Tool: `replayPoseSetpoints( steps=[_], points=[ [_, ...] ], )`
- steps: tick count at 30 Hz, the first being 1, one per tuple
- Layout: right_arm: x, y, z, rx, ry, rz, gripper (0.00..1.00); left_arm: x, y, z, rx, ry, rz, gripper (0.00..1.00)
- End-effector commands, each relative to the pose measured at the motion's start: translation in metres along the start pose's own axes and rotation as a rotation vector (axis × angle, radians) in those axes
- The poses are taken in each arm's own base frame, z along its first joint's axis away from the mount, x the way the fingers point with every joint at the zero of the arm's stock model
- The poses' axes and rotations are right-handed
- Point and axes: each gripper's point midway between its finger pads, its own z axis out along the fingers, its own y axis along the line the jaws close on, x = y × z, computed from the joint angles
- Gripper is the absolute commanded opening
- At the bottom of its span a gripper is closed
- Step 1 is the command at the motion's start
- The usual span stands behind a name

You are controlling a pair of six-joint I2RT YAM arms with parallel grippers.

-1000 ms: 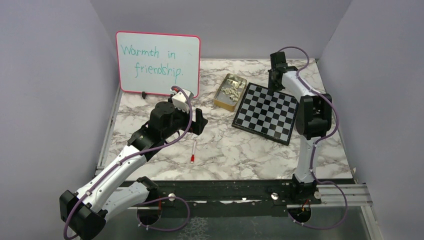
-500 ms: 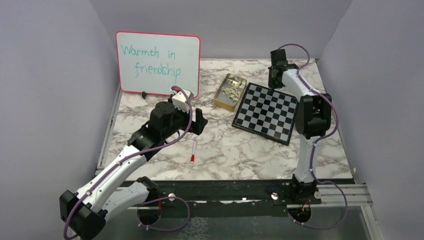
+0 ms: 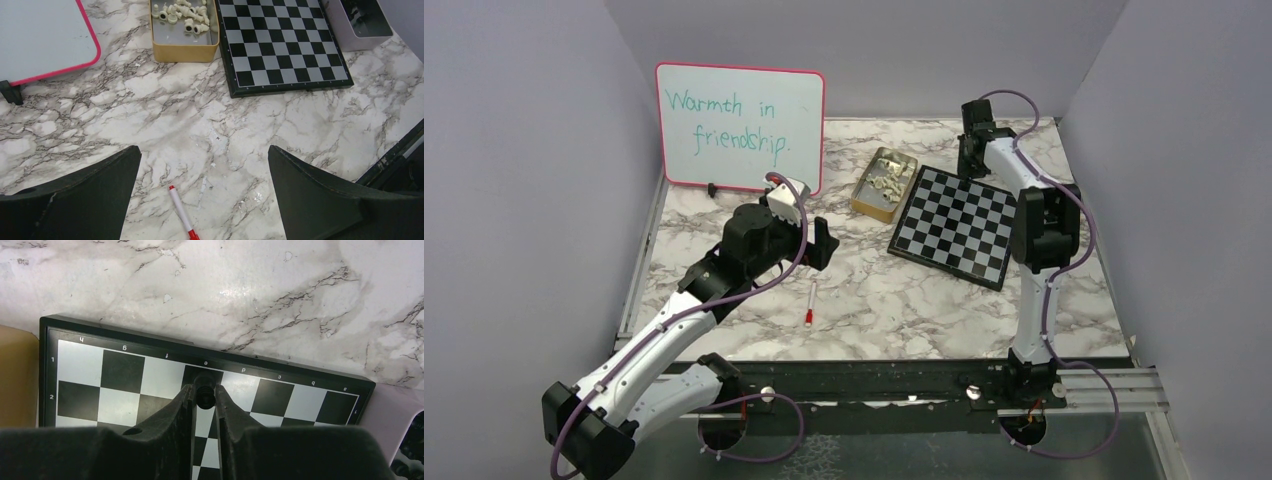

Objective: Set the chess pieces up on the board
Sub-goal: Place the chess piece on the chessboard, then pick up the chess piece from the storage box.

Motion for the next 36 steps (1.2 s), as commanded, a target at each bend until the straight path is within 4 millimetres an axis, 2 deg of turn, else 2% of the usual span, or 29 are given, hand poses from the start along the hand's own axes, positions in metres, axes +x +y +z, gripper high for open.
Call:
replayPoseSetpoints(
  steps=[1,6,12,19,23,30,36],
  points=[
    [0.013,0.005,0.005,-0.011,0.046,0.002,0.26,-0.011,0.0,-0.006,-0.007,-0.055,0.017,0.99],
    [0.018,0.005,0.006,-0.013,0.058,0.001,0.33,-0.011,0.003,-0.006,-0.025,-0.053,0.019,0.99],
    [0.013,0.008,0.003,-0.029,0.053,0.004,0.41,-0.012,0.003,-0.007,-0.024,-0.057,0.021,0.99],
    [-0.005,0.001,-0.022,-0.026,0.003,-0.001,0.51,-0.01,0.004,-0.006,-0.028,-0.052,0.021,0.99],
    [-0.009,-0.004,-0.041,-0.027,-0.029,0.015,0.52,-0.009,0.005,-0.005,-0.033,-0.049,0.023,0.99],
    [-0.022,-0.033,-0.073,0.039,-0.094,0.049,0.49,-0.008,0.005,-0.005,-0.035,-0.046,0.026,0.99],
    [-0.025,-0.07,-0.096,0.105,-0.152,0.11,0.4,-0.006,0.015,-0.003,-0.084,-0.039,0.031,0.99]
  ],
)
